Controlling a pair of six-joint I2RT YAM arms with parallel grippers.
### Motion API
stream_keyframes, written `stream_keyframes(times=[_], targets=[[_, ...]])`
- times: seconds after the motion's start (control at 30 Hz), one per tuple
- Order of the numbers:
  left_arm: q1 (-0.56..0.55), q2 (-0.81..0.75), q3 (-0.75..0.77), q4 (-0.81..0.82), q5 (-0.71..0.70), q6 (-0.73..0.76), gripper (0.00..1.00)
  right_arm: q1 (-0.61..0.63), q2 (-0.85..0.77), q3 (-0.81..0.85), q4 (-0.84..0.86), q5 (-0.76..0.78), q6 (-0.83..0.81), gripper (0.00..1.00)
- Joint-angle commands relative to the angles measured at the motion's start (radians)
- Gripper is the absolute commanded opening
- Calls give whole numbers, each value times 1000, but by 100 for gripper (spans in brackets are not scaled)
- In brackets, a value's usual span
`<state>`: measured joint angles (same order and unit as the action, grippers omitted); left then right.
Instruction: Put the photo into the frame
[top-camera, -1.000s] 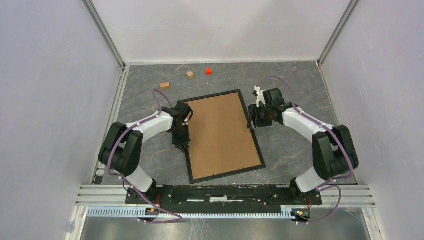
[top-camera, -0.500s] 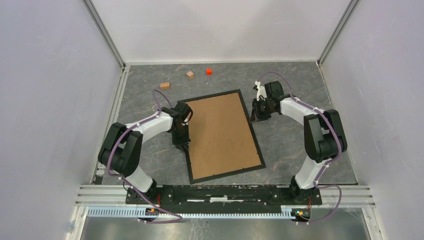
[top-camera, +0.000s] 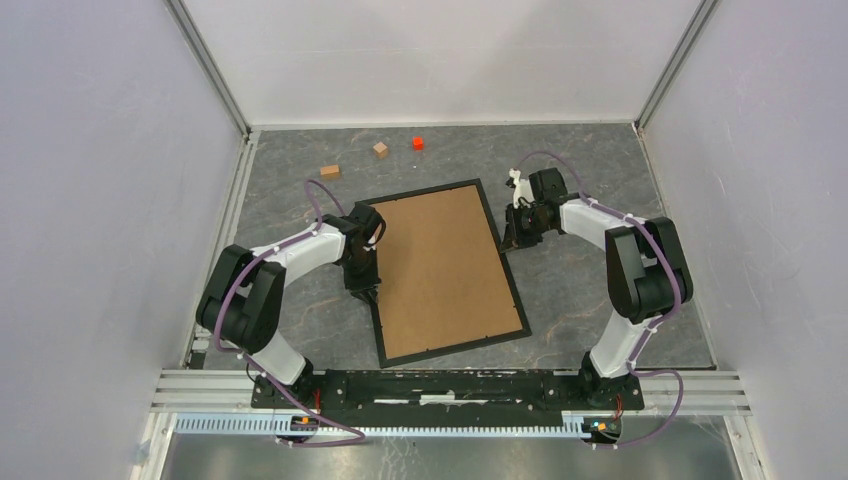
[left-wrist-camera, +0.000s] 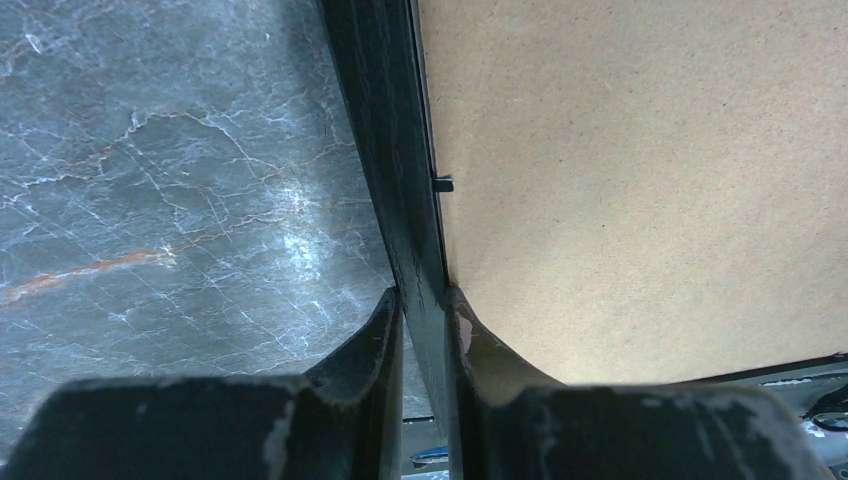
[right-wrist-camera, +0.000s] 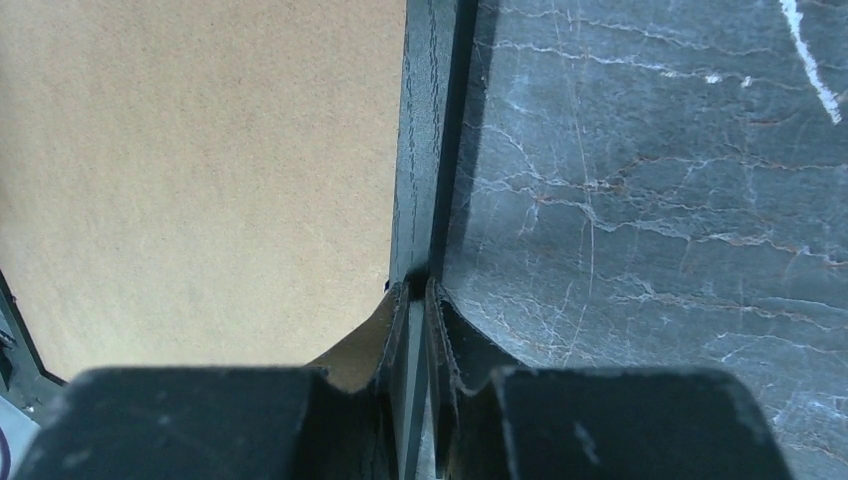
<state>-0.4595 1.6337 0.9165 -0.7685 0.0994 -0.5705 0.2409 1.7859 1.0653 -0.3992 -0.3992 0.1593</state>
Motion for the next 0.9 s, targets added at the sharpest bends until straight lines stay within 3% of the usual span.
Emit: stream_keyframes(times=[0.0,0.87], targets=[[-22,107,-79,179,11,-1,5,2,-22,-36,19,-2,-13,16],[-22,123,-58,183,41,11,2,111,60,-118,108,4,66,20]])
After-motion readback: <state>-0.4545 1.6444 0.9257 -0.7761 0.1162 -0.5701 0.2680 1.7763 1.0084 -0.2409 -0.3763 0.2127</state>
